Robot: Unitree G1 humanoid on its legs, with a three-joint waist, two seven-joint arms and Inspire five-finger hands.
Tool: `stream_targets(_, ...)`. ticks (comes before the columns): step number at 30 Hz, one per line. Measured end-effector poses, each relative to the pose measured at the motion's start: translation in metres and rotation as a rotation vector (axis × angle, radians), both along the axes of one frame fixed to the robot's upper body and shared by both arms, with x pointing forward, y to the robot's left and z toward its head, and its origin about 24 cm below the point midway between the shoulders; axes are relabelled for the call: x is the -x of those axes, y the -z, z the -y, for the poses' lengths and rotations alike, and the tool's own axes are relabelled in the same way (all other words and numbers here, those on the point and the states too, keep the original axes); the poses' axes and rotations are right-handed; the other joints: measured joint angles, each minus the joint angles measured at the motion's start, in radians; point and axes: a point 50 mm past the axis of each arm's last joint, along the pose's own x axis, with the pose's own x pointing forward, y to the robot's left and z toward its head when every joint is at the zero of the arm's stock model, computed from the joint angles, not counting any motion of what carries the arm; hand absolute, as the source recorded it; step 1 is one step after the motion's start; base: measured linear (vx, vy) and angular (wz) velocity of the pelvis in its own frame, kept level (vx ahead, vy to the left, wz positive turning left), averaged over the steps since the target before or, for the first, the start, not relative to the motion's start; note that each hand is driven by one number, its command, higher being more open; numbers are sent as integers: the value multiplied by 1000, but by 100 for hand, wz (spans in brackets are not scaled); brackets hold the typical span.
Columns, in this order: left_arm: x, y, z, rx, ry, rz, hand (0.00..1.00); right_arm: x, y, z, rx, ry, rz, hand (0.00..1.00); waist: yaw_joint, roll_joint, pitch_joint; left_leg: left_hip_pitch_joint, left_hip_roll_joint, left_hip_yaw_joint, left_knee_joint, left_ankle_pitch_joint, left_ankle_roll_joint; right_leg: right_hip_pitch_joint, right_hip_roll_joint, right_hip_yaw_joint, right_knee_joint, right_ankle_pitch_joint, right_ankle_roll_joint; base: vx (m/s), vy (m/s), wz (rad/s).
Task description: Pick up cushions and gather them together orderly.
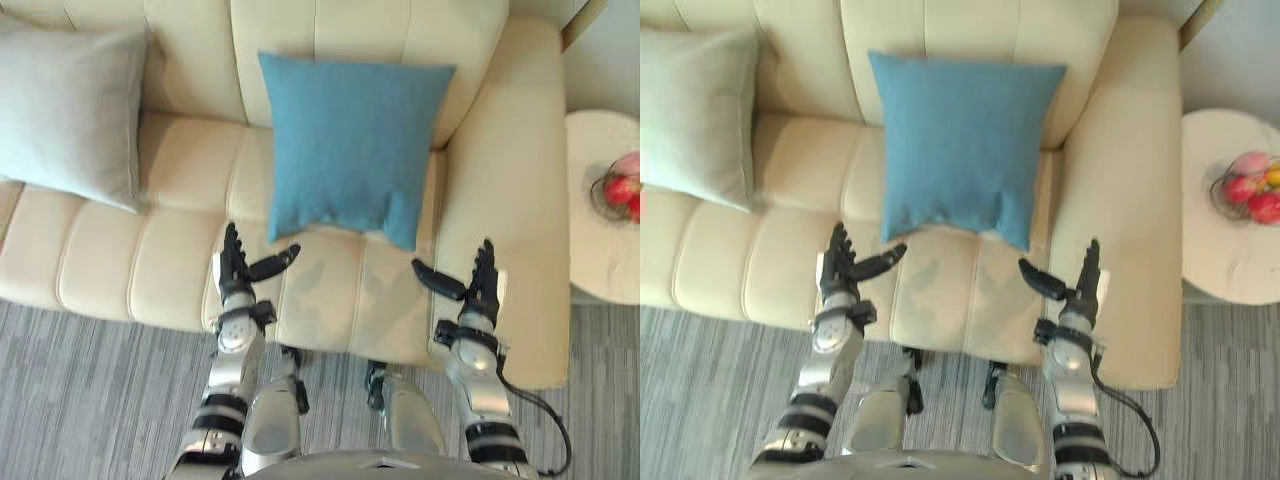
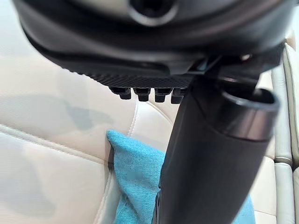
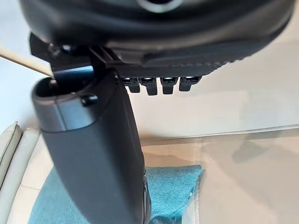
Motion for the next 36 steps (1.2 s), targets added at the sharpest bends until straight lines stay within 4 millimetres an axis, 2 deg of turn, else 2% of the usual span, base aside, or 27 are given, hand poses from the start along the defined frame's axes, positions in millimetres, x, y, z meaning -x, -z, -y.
stream_targets(1,4,5,-1,3,0,-24,100,3,6,0,-7,-6,-25,100,-1,0,-8,7,0,0,0,-1,-1,12,1,-4,-9,1,1,128,-11,14)
stream_targets(4,37,39,-9,36,-1,-188,100,25,40,-7,-69,-77,-190,100,-2,-4,-52,49,3,0,0,-8,-11,76,10,-11,-55,3,4,80,-20,5)
stream_targets(9,94,88,-9,74,39,-482,100,60,83,-18,-164,-144,-424,100,0,12,-100,114,8,-1,-1,-22,-26,159,27,-11,-97,7,8,8,-4,0)
stream_targets(14,126,106,-10,41,109,-642,100,87,103,-19,-198,-143,-562,100,-2,12,-128,147,17,-7,-7,-31,-25,200,41,-9,-135,24,8,-60,8,-2)
stream_targets(18,132,109,-15,29,93,-672,100,100,109,-16,-202,-129,-625,100,-4,12,-132,191,11,-4,-7,-41,-22,250,41,-5,-154,30,13,-44,27,-2)
stream_targets(20,136,110,-18,18,95,-696,100,106,112,-12,-212,-99,-646,100,-9,11,-154,201,5,3,-8,-49,-24,255,37,9,-154,32,17,-19,34,-8)
stream_targets(23,136,110,-19,0,106,-701,100,105,112,-8,-206,-98,-656,100,-11,11,-154,207,0,18,-7,-49,-18,252,33,25,-155,41,19,-14,38,-18)
stream_targets(26,129,110,-21,-5,103,-697,100,92,110,-8,-201,-105,-632,100,-9,6,-134,207,-1,63,-5,-50,-15,225,33,73,-155,62,21,-46,57,-49)
stream_targets(27,123,109,-22,-9,91,-694,100,75,105,-12,-196,-122,-592,100,-6,-1,-117,186,0,109,-1,-51,-7,176,34,111,-151,87,25,-116,84,-79)
stream_targets(29,118,108,-22,-18,97,-683,100,68,102,-13,-192,-128,-566,100,-6,-6,-112,151,1,121,18,-58,9,138,31,114,-136,114,34,-96,43,-46)
stream_targets(30,110,105,-20,-19,103,-665,100,62,99,-13,-185,-132,-546,100,-4,-5,-97,115,14,136,63,-77,25,96,31,101,-104,140,38,-116,24,-39)
stream_targets(31,104,103,-19,-25,103,-646,100,61,99,-14,-185,-130,-544,100,9,-4,-80,106,38,149,95,-97,42,99,35,91,-113,167,34,-146,16,-34)
stream_targets(32,100,101,-19,-31,102,-632,100,61,98,-16,-187,-129,-544,100,7,0,-71,98,46,156,117,-108,54,77,18,48,-4,110,3,-155,3,-11)
stream_targets(33,95,99,-16,-27,104,-610,100,68,101,-17,-193,-119,-562,100,7,2,-68,96,49,143,142,-121,57,36,-9,14,246,-5,-26,-109,-25,30)
stream_targets(34,93,97,-16,-29,103,-596,100,76,104,-19,-203,-112,-584,100,7,-2,-68,95,47,123,168,-131,60,36,-28,7,410,-52,0,-102,-113,49)
stream_targets(35,92,96,-17,-35,100,-583,100,81,106,-22,-212,-111,-599,100,8,-12,-76,86,43,108,193,-136,61,48,-37,12,513,-74,27,-32,-110,43)
stream_targets(36,91,95,-18,-38,98,-577,100,82,106,-23,-214,-113,-600,100,9,-16,-81,77,42,107,203,-136,62,56,-39,15,537,-80,37,-62,-217,32)
